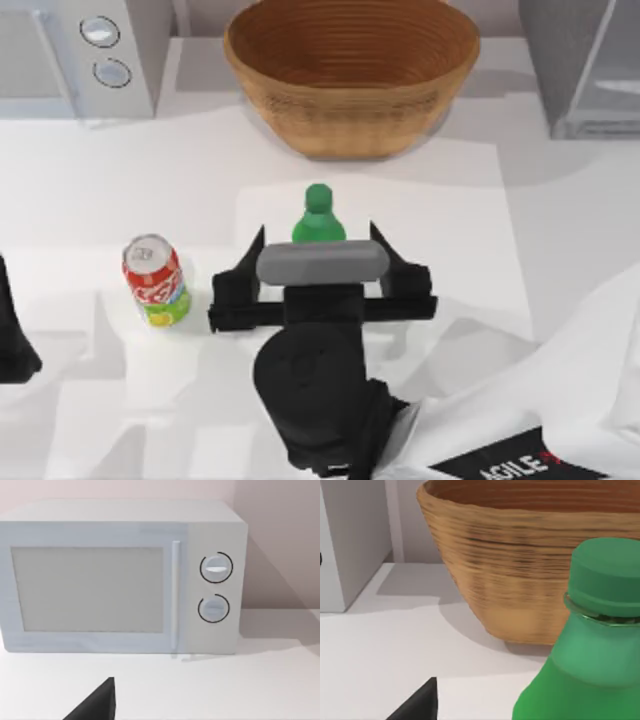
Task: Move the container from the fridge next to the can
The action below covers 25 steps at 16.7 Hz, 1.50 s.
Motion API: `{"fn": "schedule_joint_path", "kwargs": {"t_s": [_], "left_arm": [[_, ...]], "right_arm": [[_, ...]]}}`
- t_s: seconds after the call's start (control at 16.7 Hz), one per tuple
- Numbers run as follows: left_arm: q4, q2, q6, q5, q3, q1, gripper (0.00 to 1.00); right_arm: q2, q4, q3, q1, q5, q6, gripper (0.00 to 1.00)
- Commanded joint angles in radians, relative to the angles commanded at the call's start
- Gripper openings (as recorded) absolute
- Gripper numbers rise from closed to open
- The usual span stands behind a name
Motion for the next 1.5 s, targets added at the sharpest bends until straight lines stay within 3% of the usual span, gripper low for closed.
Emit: {"fn": "schedule_joint_path", "kwargs": {"t_s": [0.36, 0.6, 0.96, 1.5], "left_arm": [[0.000, 0.000, 0.000, 0.000, 0.000, 0.000, 1.00], [0.000, 0.000, 0.000, 0.000, 0.000, 0.000, 1.00], [0.000, 0.000, 0.000, 0.000, 0.000, 0.000, 1.00], [0.000, 0.000, 0.000, 0.000, 0.000, 0.000, 1.00]], "right_arm": [[-0.007, -0.002, 0.002, -0.006, -0.005, -0.002, 1.00], [-0.153, -0.031, -0.012, -0.069, -0.095, -0.021, 1.00], [-0.649, -0.204, -0.166, -0.313, -0.372, -0.066, 1.00], [-1.558, -0.679, -0.605, -0.814, -0.846, -0.134, 1.00]]}}
